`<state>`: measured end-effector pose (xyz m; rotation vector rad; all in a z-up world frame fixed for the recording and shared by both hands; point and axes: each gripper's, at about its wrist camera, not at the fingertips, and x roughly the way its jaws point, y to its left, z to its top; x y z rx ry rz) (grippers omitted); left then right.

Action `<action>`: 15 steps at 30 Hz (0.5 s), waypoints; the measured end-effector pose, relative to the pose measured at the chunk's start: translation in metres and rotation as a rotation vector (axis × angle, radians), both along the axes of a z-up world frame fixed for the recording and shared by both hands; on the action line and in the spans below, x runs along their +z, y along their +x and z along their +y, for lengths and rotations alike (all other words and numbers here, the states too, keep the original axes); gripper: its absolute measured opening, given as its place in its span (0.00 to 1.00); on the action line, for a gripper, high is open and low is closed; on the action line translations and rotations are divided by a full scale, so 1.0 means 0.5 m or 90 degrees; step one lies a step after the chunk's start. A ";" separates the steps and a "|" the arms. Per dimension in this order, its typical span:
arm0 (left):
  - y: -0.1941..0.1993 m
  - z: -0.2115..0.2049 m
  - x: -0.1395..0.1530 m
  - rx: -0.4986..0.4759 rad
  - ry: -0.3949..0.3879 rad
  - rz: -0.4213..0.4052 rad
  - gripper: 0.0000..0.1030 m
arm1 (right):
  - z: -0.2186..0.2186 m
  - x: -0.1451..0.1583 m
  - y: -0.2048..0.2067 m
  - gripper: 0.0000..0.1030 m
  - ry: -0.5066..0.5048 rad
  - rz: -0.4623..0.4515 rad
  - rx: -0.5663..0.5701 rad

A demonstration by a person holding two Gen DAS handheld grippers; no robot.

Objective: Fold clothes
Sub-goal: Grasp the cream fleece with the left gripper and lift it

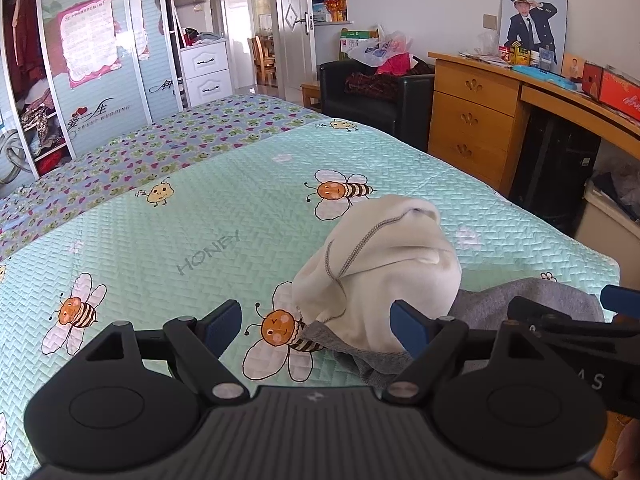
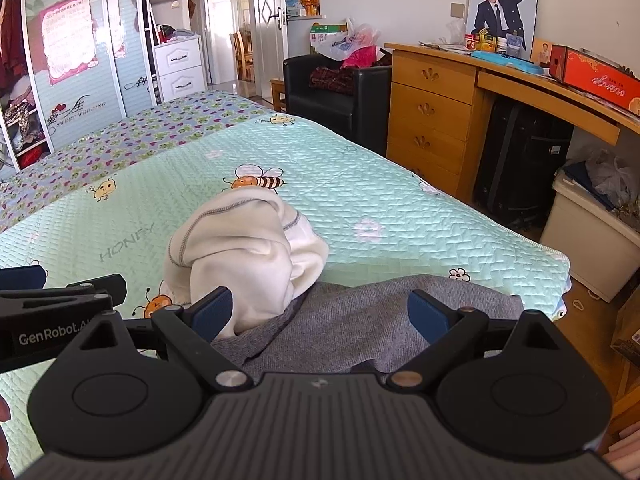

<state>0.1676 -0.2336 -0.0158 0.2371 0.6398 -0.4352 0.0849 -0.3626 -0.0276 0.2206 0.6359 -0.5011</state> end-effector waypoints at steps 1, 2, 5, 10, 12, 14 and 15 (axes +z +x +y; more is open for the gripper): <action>0.001 0.000 -0.003 0.000 0.002 0.000 0.82 | 0.000 -0.002 0.001 0.92 0.000 0.002 0.000; 0.003 0.000 -0.004 0.001 0.003 0.001 0.82 | 0.000 -0.003 0.002 0.92 0.000 0.003 0.000; 0.007 -0.001 -0.008 0.003 0.007 0.003 0.82 | 0.000 -0.007 0.006 0.92 0.001 0.007 0.001; 0.009 -0.003 -0.010 0.003 0.009 0.006 0.82 | 0.002 -0.013 0.011 0.92 0.002 0.012 0.001; 0.010 -0.002 -0.011 0.001 0.008 0.008 0.82 | 0.002 -0.015 0.011 0.92 0.001 0.013 0.001; 0.011 -0.001 -0.012 0.000 0.008 0.010 0.82 | 0.001 -0.016 0.012 0.92 0.002 0.015 0.000; 0.012 -0.002 -0.013 0.000 0.008 0.011 0.82 | 0.001 -0.017 0.012 0.92 0.003 0.015 0.000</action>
